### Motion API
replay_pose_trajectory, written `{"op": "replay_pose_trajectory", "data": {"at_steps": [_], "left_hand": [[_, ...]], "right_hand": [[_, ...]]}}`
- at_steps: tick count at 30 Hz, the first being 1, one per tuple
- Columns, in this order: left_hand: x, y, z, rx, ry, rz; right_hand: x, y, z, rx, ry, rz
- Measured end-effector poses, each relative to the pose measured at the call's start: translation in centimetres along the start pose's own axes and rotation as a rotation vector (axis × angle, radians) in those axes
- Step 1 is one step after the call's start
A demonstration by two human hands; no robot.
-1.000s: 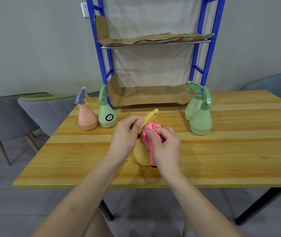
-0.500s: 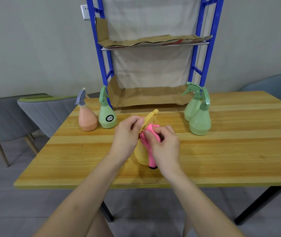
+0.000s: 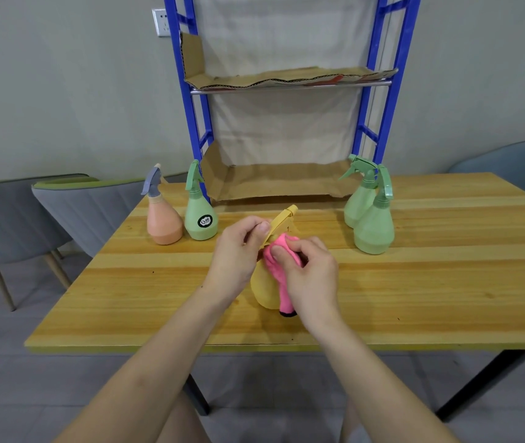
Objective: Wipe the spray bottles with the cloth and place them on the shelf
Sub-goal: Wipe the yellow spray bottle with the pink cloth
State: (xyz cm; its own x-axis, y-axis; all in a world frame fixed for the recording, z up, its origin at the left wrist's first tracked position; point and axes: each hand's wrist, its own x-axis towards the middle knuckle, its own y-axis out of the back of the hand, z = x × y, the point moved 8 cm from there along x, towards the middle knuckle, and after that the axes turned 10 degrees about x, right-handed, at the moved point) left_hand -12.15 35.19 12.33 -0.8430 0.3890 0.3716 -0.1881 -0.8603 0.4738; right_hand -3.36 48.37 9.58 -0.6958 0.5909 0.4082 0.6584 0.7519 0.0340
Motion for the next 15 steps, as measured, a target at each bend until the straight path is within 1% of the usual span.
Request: {"op": "replay_pose_trajectory", "data": {"at_steps": [3,6,8,10,12,15], "left_hand": [[0.0,0.0,-0.1,-0.041,0.012,-0.050],[-0.1,0.1,0.2,-0.091,0.044,-0.127],[0.2,0.4,0.3,-0.077,0.056,-0.156],[0.6,0.9,0.8,0.016,0.018,-0.144],[0.9,1.4,1.3,0.194,-0.071,-0.115],[0.9,1.7,2.0,0.343,-0.148,-0.067]], "right_hand": [[0.4,0.1,1.0,0.101,-0.158,-0.067],[0.7,0.0,2.3,0.259,-0.397,-0.122],[0.7,0.2,2.8,0.291,-0.478,-0.128],[0.2,0.6,3.1,0.259,-0.486,-0.133],[-0.4,1.4,3.2,0.234,-0.459,-0.101],[-0.6,4.4,1.8,0.201,-0.286,0.052]]}}
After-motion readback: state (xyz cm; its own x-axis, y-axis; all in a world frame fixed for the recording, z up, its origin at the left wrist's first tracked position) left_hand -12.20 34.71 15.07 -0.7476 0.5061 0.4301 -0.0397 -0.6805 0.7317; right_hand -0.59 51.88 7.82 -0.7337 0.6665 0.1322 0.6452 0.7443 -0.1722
